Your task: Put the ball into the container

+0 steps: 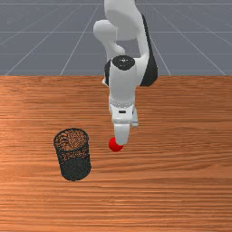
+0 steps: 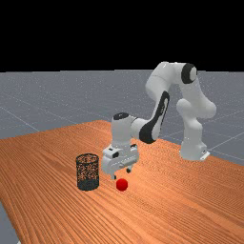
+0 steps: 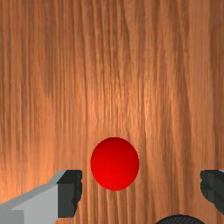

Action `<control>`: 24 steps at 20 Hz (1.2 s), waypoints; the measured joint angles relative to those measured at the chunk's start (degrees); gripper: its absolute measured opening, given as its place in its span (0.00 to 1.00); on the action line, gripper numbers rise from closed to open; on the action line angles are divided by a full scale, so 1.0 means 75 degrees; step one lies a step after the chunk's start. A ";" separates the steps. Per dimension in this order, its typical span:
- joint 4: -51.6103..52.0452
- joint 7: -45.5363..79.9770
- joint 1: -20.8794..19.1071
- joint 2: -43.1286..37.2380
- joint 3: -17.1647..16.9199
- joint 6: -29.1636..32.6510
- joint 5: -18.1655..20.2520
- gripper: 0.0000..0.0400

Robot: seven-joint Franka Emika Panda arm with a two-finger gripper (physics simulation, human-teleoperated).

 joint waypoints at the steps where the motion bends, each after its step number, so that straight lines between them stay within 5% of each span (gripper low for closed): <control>1: 0.0099 -0.0004 -0.0002 0.0135 0.0002 -0.0045 0.0003 1.00; 24: 0.0128 0.0144 0.0102 0.0943 -0.0105 0.0850 -0.0118 1.00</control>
